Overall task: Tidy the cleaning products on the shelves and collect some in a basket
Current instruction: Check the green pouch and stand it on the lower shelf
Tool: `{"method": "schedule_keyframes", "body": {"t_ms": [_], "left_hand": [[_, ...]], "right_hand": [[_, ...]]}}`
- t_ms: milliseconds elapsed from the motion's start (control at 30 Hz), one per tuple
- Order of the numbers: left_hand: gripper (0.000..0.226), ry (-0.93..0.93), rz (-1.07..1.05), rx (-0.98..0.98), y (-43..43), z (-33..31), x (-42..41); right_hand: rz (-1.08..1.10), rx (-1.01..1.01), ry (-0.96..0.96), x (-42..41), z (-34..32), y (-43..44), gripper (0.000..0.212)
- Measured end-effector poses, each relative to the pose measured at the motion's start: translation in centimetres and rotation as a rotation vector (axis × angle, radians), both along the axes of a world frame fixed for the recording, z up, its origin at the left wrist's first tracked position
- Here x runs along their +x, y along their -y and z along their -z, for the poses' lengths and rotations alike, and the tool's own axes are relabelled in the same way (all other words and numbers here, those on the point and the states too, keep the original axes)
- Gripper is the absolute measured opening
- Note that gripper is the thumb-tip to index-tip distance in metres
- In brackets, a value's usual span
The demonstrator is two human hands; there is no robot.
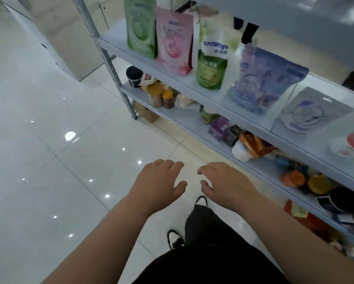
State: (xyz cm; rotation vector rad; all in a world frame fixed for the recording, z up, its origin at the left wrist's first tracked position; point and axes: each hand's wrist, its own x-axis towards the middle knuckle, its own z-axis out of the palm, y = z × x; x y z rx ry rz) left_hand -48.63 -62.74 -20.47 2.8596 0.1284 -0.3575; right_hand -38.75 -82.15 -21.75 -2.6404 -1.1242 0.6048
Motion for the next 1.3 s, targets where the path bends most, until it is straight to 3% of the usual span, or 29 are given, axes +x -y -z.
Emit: {"method": "schedule_keyframes", "body": {"t_ms": [633, 933, 1067, 1300], "left_hand": [[0.053, 0.02, -0.226, -0.003, -34.7, -0.4, 19.1], [0.047, 0.029, 0.007, -0.129, -47.5, 3.3, 29.9], [0.049, 0.026, 0.099, -0.311, -52.1, 4.1, 36.3], [0.099, -0.056, -0.137, -0.676, -54.5, 5.8, 48.8]], "right_hand": [[-0.148, 0.009, -0.018, 23.5, 0.3, -36.0, 0.038], [0.115, -0.072, -0.005, 29.0, 1.0, -45.7, 0.023], [0.328, -0.062, -0.015, 28.9, 0.6, -48.7, 0.023], [0.576, -0.071, 0.038, 28.2, -0.7, -51.0, 0.026]]}}
